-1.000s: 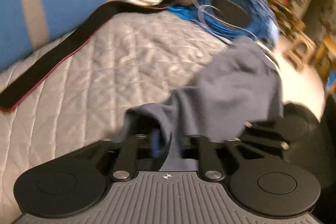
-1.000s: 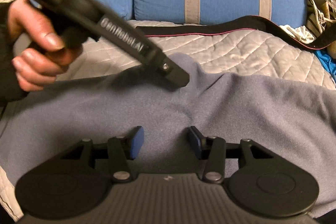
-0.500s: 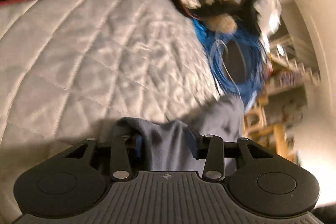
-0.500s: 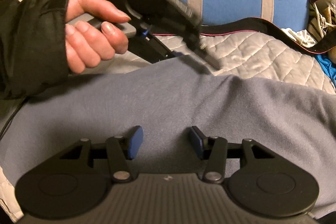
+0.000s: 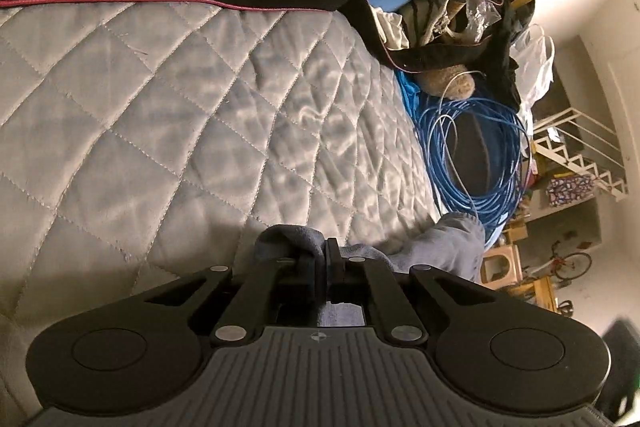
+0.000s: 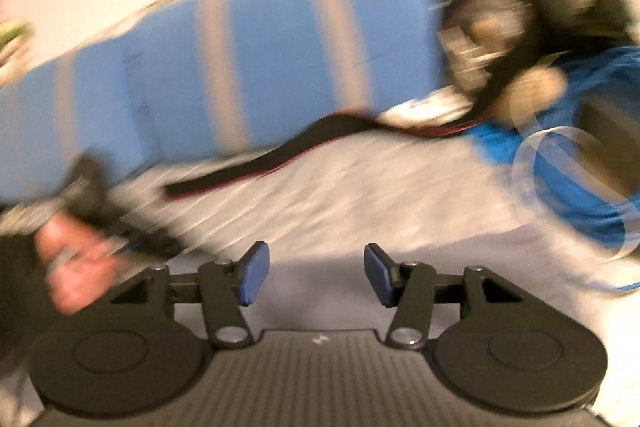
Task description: Fold clothes
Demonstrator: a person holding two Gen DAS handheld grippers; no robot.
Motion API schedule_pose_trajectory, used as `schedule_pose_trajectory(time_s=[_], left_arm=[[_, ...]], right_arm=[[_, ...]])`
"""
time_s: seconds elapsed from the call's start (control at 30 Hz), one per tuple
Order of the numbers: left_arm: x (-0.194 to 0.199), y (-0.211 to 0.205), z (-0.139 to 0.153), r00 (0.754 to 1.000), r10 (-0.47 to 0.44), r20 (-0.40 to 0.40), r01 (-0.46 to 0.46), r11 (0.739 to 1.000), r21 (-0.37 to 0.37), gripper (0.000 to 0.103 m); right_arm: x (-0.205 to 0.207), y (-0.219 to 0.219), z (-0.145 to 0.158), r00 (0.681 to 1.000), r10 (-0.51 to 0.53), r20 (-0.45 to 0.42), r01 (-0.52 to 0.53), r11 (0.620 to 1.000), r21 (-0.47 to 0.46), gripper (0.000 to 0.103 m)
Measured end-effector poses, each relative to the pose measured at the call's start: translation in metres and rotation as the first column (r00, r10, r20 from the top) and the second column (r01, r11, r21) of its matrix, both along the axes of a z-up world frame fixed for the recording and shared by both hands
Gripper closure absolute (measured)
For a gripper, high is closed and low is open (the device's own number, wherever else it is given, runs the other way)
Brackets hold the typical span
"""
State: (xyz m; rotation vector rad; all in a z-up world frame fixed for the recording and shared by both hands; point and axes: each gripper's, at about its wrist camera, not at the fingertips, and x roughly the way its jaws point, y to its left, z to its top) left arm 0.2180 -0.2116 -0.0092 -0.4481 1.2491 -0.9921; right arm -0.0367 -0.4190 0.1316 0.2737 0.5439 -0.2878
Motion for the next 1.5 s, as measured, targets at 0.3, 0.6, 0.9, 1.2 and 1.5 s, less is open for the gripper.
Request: schedule_pose_trajectory(time_s=[0.3,0.6,0.9,1.2,1.5], left_arm=[[-0.006,0.001,0.004,1.000,0.017,0.022,-0.017,1.000,0.008,0.099],[-0.003,0.003,0.002,0.999,0.012,0.037,-0.013,1.000,0.017,0.099],[0.006,0.005,-0.005,1.000,0.008,0.009,-0.008,1.000,0.009,0.099],[0.025,0.001,-0.014,0.993,-0.044,-0.113,0.046,0.999,0.010,0.097],[0.025,0.036,0.024,0.997,0.078,0.011,-0.078,0.996,0.042,0.050]], right_arm=[[0.022,-0.110,-0.034,0.950,-0.296,-0.104,0.299,0.954,0.010,0.039],[0.021,-0.139,-0.072,0.935,-0.304,-0.182,0.329,0.935,0.130,0.096],[0.023,-0.139,-0.067,0.937,-0.300,-0.180,0.310,0.950,0.030,0.095],[0.027,-0.116,-0.036,0.936,-0.314,-0.159,0.286,0.942,-0.174,0.048],[0.029,-0.024,0.003,0.994,-0.050,-0.097,0.029,0.979,-0.203,0.019]])
